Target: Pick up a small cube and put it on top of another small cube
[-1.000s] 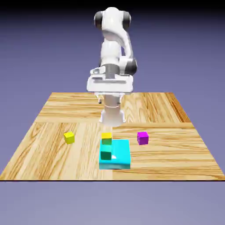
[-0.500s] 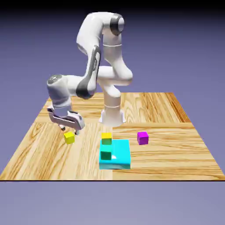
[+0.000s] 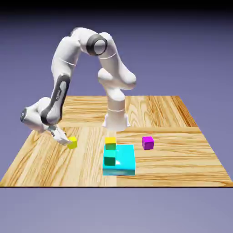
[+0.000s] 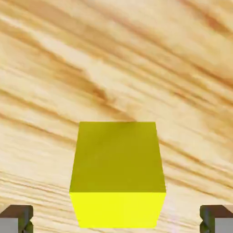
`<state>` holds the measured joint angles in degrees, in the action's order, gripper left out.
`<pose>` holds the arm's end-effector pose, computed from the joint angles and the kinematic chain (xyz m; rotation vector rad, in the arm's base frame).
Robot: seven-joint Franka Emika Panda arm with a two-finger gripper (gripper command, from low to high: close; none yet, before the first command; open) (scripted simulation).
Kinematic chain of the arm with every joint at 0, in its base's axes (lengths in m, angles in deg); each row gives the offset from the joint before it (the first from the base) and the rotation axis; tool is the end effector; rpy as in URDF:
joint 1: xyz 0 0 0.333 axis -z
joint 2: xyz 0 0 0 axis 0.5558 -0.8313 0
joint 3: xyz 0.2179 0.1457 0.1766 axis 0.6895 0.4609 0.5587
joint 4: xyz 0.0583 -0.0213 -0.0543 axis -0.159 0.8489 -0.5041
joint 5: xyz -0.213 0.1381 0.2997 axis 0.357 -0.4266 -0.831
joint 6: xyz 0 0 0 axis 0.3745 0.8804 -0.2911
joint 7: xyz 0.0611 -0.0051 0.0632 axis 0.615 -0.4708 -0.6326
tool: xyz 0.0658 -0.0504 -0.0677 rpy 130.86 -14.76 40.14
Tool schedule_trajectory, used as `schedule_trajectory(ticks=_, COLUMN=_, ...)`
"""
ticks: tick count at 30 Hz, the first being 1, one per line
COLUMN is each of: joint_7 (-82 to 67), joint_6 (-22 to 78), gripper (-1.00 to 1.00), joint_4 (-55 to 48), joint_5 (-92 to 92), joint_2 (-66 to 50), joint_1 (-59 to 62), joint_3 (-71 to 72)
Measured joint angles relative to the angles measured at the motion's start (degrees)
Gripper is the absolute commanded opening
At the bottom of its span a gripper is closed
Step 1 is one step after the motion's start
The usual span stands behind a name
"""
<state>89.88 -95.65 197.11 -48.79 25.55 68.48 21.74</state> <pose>0.2630 -0.3207 0.0938 -1.7070 2.2308 1.1622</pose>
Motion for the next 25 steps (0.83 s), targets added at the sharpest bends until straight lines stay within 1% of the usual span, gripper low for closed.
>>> schedule_trajectory(ticks=2, joint_7=-0.03, joint_6=0.0, gripper=-1.0, joint_4=0.0, joint_5=-0.08, joint_2=0.0, joint_1=0.0, joint_3=0.0)
schedule_trajectory(ticks=6, joint_7=2.43, joint_6=9.66, gripper=-1.0, joint_4=-5.68, joint_5=2.26, joint_2=4.47, joint_1=-0.56, joint_3=-1.43)
schedule_trajectory(ticks=16, joint_7=26.82, joint_6=24.26, gripper=-1.0, joint_4=-23.1, joint_5=-8.63, joint_2=7.9, joint_1=-21.32, joint_3=10.92)
schedule_trajectory(ticks=18, joint_7=28.11, joint_6=25.04, gripper=-1.0, joint_4=-24.02, joint_5=-9.2, joint_2=8.08, joint_1=-22.42, joint_3=11.58)
schedule_trajectory(ticks=21, joint_7=26.67, joint_6=18.1, gripper=-1.0, joint_4=-17.8, joint_5=-10.58, joint_2=7.38, joint_1=-23.72, joint_3=12.4)
schedule_trajectory(ticks=22, joint_7=26.28, joint_6=16.18, gripper=1.0, joint_4=-16.08, joint_5=-10.96, joint_2=7.19, joint_1=-24.08, joint_3=12.63)
schedule_trajectory(ticks=24, joint_7=26.3, joint_6=16.2, gripper=1.0, joint_4=-16.08, joint_5=-10.83, joint_2=7.19, joint_1=-24.08, joint_3=12.63)
schedule_trajectory(ticks=25, joint_7=26.77, joint_6=18.51, gripper=1.0, joint_4=-18.15, joint_5=-10.37, joint_2=7.42, joint_1=-23.65, joint_3=12.36)
